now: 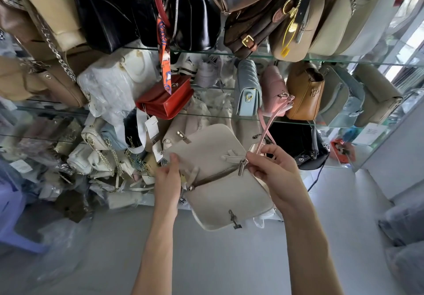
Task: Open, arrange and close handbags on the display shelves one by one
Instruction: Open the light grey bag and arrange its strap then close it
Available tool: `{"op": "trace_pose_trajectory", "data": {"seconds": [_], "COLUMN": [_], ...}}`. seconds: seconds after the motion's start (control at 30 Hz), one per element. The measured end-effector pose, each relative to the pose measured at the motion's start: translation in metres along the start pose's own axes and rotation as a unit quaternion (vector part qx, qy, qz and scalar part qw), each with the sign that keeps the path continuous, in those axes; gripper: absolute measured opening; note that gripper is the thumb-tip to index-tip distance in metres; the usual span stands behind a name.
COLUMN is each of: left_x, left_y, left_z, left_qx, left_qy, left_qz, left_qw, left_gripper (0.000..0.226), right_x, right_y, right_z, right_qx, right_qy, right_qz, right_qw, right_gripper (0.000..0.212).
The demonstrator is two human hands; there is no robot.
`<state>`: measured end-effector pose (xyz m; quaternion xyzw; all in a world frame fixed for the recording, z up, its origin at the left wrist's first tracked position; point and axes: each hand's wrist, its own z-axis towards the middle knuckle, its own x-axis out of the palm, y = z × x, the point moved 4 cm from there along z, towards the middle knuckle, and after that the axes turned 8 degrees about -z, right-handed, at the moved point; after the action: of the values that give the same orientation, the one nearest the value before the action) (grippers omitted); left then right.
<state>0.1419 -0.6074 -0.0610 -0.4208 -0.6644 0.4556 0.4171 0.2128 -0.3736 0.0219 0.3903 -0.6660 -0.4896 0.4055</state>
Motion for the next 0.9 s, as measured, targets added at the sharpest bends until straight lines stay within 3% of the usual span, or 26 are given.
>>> {"op": "trace_pose_trajectory", "data": {"seconds": [0.07,0.13,0.2,0.3,0.37,0.43,0.5,0.57,0.77,0.9], "left_x": [0.0,0.008,0.022,0.04,0.052,0.066,0.075,0.079,0.069,0.072], "left_y": [-0.01,-0.021,-0.034,-0.053,-0.055,-0.053,-0.049,-0.046,-0.047,-0.047], "left_z": [-0.004,-0.013,-0.025,-0.046,-0.057,-0.066,-0.071,-0.071,-0.063,-0.065], "left_qx": [0.042,0.047,0.051,0.097,0.145,0.195,0.247,0.278,0.319,0.286], "left_qy": [-0.066,-0.059,0.017,0.157,0.239,0.273,0.258,0.235,0.237,0.235], "left_qz": [-0.025,-0.063,-0.068,-0.048,0.025,0.149,0.234,0.243,0.256,0.269], "left_qw": [0.997,0.995,0.996,0.982,0.96,0.93,0.904,0.899,0.881,0.889], "left_gripper": [0.048,0.035,0.017,0.012,0.014,0.021,0.043,0.049,0.01,0.018], "right_x": [0.003,0.005,0.002,-0.005,-0.004,0.001,0.006,0.007,0.0,0.001], "right_y": [-0.001,0.0,0.003,0.011,0.015,0.016,0.015,0.013,0.01,0.009], "right_z": [-0.001,-0.002,-0.001,-0.001,-0.003,-0.007,-0.009,-0.012,-0.017,-0.019], "right_qx": [-0.015,-0.028,-0.04,-0.058,-0.073,-0.086,-0.086,-0.084,-0.111,-0.128], "right_qy": [-0.023,-0.042,-0.061,-0.073,-0.057,-0.046,-0.041,-0.036,-0.023,-0.023], "right_qz": [-0.005,-0.003,0.006,0.016,0.005,-0.011,-0.014,-0.008,-0.042,-0.048], "right_qw": [1.0,0.999,0.997,0.996,0.996,0.995,0.995,0.996,0.993,0.99], "right_gripper": [0.029,0.032,0.032,0.03,0.029,0.031,0.031,0.031,0.033,0.034]}}
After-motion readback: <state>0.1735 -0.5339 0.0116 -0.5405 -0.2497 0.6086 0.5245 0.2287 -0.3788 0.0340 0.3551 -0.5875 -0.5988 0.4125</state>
